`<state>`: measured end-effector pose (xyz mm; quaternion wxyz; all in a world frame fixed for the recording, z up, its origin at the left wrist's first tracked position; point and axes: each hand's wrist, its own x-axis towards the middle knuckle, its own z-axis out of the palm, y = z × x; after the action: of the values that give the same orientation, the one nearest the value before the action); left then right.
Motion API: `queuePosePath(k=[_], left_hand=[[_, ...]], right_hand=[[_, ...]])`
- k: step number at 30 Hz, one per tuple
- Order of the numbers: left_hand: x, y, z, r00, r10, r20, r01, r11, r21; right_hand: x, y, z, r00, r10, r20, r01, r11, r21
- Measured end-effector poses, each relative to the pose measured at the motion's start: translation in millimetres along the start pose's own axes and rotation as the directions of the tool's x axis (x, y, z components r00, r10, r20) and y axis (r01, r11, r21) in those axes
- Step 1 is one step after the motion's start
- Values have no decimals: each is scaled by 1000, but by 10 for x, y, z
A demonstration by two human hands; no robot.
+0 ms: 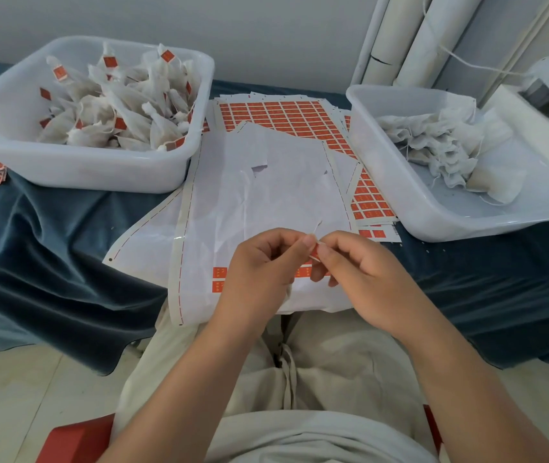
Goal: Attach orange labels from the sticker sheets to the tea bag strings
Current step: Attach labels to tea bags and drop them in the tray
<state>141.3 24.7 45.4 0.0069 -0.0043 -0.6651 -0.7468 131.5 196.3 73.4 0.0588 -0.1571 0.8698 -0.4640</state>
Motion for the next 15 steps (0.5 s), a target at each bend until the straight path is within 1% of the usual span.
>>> queuePosePath(k=[4, 7, 10, 13, 15], left_hand=[[9, 6, -3, 1000, 22, -11, -21, 997, 69], [13, 0, -11, 1000, 26, 7, -27, 994, 107], [24, -2, -57, 999, 6, 48, -10, 996, 86], [32, -2, -81, 1000, 0, 14, -1, 999, 43], [34, -6, -72, 999, -35, -2, 35, 999, -28]], right_hand=[[5, 26, 60, 999, 25, -23, -25, 1000, -19], [7, 27, 69, 997, 2, -72, -3, 1000, -17], [4, 42, 61, 995, -7, -102, 5, 1000, -16], [2, 45, 66, 991, -17, -136, 13, 999, -30], [1, 30, 81, 990, -42, -133, 36, 998, -44]])
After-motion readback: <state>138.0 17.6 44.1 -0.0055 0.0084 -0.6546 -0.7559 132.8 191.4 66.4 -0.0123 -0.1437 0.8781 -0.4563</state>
